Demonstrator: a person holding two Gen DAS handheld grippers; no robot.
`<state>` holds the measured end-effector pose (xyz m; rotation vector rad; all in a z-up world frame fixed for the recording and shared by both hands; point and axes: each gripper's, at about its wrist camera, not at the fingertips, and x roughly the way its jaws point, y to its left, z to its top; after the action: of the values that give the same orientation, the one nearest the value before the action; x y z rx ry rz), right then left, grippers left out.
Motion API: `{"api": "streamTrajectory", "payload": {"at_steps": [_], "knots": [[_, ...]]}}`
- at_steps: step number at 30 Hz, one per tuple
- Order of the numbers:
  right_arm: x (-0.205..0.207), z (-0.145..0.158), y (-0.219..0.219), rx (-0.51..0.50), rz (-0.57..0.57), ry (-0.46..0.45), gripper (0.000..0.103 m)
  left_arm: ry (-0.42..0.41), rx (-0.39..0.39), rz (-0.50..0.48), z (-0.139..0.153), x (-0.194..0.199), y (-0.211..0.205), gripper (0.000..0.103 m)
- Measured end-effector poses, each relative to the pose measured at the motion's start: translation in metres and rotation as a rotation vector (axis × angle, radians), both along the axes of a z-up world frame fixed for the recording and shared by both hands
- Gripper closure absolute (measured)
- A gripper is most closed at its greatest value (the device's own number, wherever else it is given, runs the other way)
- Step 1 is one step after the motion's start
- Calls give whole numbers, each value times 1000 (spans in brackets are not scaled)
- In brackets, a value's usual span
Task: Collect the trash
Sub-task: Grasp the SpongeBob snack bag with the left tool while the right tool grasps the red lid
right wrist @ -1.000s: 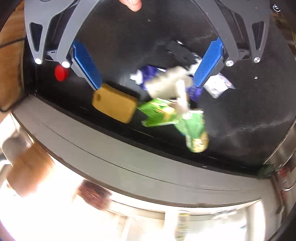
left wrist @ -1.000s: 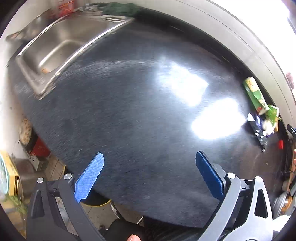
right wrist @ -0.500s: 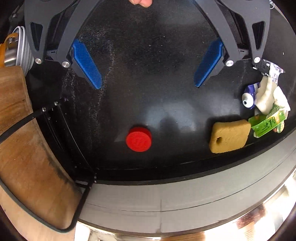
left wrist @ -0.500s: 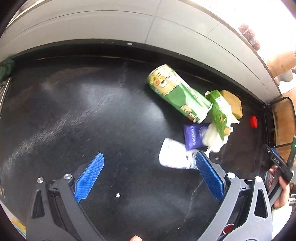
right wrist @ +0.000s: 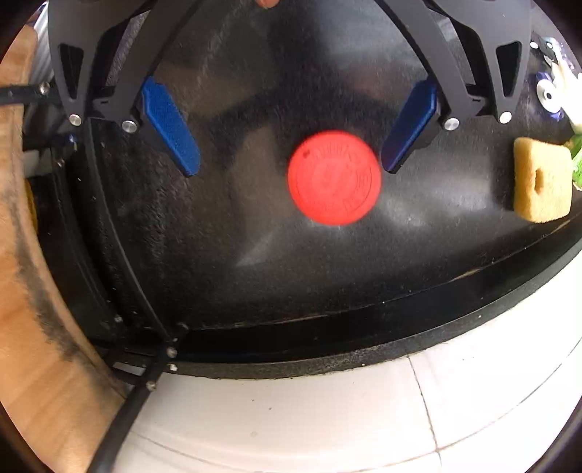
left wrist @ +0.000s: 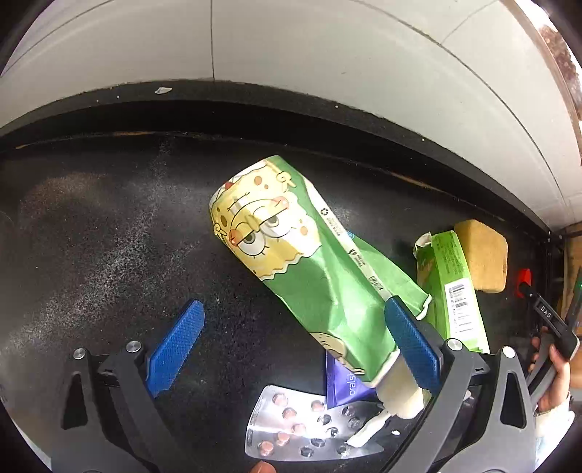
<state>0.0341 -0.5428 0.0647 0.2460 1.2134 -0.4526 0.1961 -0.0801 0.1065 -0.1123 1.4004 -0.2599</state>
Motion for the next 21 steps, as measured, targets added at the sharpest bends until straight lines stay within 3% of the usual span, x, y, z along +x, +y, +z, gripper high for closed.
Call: {"api": "streamTrajectory", "payload": {"at_steps": [1, 2, 3, 4, 5, 6, 7, 8, 9, 11, 15, 21], "knots": [[2, -4, -1, 11, 4, 3, 6, 8, -24, 7, -3, 2, 1, 8], [2, -5, -3, 32, -2, -19, 6, 21, -54, 9, -7, 3, 0, 18], [2, -8, -10, 54, -16, -33, 6, 54, -135, 15, -12, 4, 1, 33], [1, -9, -14, 79, -31, -43, 5, 62, -180, 33, -12, 4, 3, 39], [2, -11, -17, 77, -29, -41, 5, 89, -223, 40, -14, 5, 2, 58], [1, -11, -17, 76, -16, -47, 8, 105, -269, 51, -14, 6, 2, 69], [-2, -8, -16, 65, -6, -71, 29, 96, -275, 60, -11, 5, 2, 71], [-5, 0, -14, 46, 7, -106, 56, 74, -270, 56, -6, 4, 0, 80], [-8, 4, -13, 36, -2, -84, 54, 53, -259, 54, -1, 3, 0, 84], [-16, 4, -21, 119, -31, -98, 54, 13, -240, 54, 13, 0, 4, 90], [-39, 22, -24, 161, -56, -153, 54, -54, -230, 68, 46, -15, 22, 90], [-62, 70, 8, 160, 25, -259, 54, -153, -221, 153, 86, -56, 82, 90]]}}
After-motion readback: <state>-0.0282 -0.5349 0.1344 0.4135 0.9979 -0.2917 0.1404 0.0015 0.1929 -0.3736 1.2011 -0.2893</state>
